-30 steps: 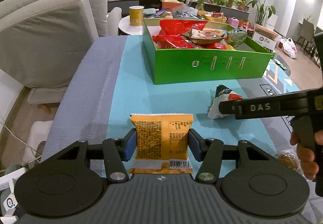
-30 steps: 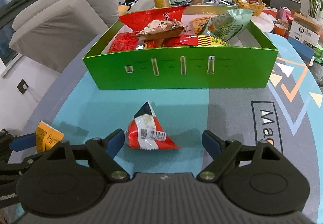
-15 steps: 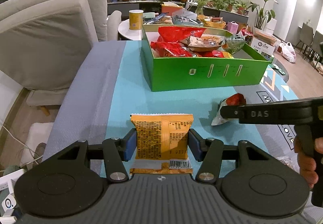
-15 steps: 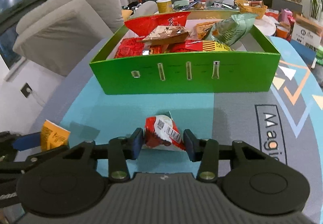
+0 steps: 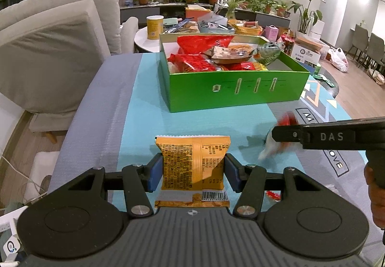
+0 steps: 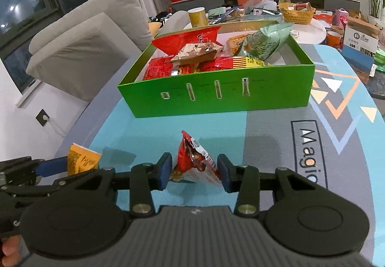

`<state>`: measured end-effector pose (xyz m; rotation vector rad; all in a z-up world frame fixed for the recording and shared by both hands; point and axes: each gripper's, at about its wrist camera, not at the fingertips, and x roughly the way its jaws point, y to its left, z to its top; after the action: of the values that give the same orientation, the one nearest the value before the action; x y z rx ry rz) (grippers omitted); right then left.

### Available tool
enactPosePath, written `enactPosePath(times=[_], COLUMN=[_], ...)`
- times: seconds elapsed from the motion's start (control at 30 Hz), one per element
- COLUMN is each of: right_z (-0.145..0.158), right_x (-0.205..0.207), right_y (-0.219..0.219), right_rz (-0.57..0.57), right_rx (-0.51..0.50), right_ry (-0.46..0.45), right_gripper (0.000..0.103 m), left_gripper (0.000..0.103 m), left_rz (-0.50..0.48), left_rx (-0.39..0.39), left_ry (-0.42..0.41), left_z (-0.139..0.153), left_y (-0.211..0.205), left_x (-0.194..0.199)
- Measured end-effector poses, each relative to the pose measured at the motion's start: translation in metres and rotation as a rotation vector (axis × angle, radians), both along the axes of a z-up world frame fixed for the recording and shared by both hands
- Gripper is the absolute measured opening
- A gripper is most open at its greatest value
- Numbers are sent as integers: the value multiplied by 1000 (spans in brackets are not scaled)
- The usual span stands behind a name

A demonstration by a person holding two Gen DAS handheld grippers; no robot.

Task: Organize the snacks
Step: 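Close the right tool on the red-and-white triangular packet while the left tool holds the yellow bag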

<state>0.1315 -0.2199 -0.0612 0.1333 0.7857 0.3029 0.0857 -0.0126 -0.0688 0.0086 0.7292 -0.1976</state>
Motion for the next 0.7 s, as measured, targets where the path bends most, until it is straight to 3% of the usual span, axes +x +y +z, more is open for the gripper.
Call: enactPosePath(times=[0.37, 0.5, 0.7], right_z=[1, -3, -8], right_x=[-10, -17, -27], right_y=[-21, -17, -6], right_rz=[-40, -48, -22], right_rx=[27, 13, -54], right_ry=[27, -8, -66], right_gripper=[44, 58, 59], left_gripper=[51, 51, 51], left_rz=[-29, -20, 12], left_rx=[-14, -11, -10], left_ry=[-14, -11, -6], left_z=[8, 9, 10], left_y=[-18, -17, -10], left_x=[5, 4, 8])
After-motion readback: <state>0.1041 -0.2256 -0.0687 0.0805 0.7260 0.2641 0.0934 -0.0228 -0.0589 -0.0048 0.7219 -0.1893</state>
